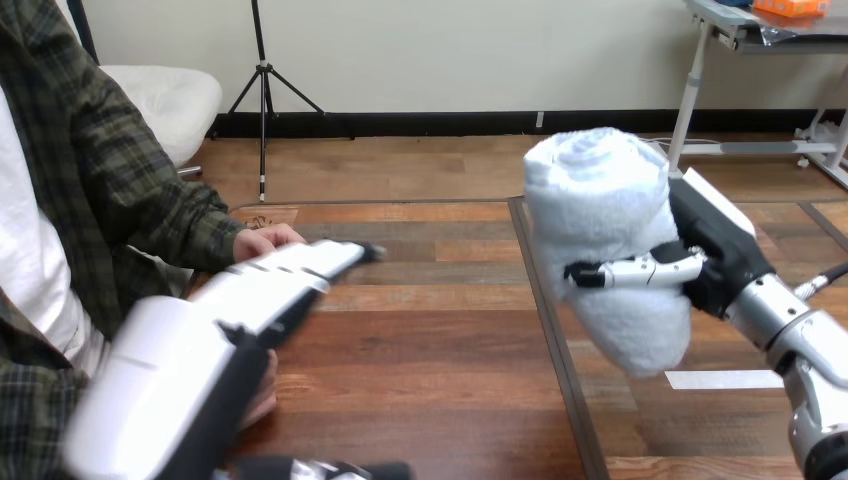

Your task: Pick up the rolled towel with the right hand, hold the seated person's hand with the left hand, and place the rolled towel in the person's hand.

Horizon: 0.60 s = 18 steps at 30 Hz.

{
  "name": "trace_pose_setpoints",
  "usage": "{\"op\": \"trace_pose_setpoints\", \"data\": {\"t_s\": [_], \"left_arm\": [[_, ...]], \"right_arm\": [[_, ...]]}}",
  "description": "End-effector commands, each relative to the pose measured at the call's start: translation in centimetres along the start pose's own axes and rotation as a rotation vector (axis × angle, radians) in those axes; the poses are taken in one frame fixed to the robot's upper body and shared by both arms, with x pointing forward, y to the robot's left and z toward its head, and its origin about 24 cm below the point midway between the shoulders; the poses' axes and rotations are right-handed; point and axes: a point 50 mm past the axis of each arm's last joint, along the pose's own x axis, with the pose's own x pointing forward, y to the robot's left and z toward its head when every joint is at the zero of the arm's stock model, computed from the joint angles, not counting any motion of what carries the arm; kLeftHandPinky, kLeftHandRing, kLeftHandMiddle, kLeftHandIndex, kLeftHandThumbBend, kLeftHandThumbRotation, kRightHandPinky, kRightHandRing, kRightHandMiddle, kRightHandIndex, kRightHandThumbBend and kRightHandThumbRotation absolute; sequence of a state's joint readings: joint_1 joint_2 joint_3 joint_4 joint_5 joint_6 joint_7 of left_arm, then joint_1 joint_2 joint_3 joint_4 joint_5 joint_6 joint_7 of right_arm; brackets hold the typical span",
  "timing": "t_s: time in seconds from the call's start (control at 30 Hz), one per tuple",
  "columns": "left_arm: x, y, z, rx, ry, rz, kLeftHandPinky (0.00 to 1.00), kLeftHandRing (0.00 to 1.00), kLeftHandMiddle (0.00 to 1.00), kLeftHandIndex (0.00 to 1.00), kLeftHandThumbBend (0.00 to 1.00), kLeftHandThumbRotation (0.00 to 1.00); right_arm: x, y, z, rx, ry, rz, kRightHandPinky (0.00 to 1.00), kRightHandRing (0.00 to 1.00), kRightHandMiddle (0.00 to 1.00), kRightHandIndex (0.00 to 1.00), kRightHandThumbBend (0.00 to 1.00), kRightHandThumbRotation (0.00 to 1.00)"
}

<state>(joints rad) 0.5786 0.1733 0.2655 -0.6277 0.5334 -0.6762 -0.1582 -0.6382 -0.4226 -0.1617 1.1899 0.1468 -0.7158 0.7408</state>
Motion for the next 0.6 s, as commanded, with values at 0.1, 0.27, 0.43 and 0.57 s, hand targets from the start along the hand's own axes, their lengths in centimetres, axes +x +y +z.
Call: {"op": "trace_pose_setpoints", "data": {"t_s": [0.1,0.27,0.43,0.57], "left_arm": [[-0.1,3.0,0.1,0.207,0.018,0.06,0.8,0.85,0.83,0.82,1.0,0.39],[-0.5,4.0,-0.6,0.275,0.078,0.028,0.79,0.85,0.82,0.81,1.0,0.38],[-0.8,5.0,-1.5,0.356,0.114,0.01,0.77,0.83,0.82,0.81,1.0,0.38],[-0.9,5.5,-2.0,0.395,0.134,-0.017,0.74,0.82,0.81,0.8,1.0,0.39]], "right_arm": [[1.5,-0.2,2.6,-0.022,-0.154,-0.01,0.22,0.27,0.35,0.42,0.87,0.0],[1.4,-0.1,2.7,-0.043,-0.16,-0.001,0.22,0.27,0.34,0.42,0.87,0.0],[1.3,0.1,2.7,-0.042,-0.174,0.01,0.22,0.27,0.35,0.43,0.87,0.0],[1.3,0.2,2.8,-0.055,-0.176,0.013,0.22,0.27,0.35,0.43,0.87,0.0]]}}
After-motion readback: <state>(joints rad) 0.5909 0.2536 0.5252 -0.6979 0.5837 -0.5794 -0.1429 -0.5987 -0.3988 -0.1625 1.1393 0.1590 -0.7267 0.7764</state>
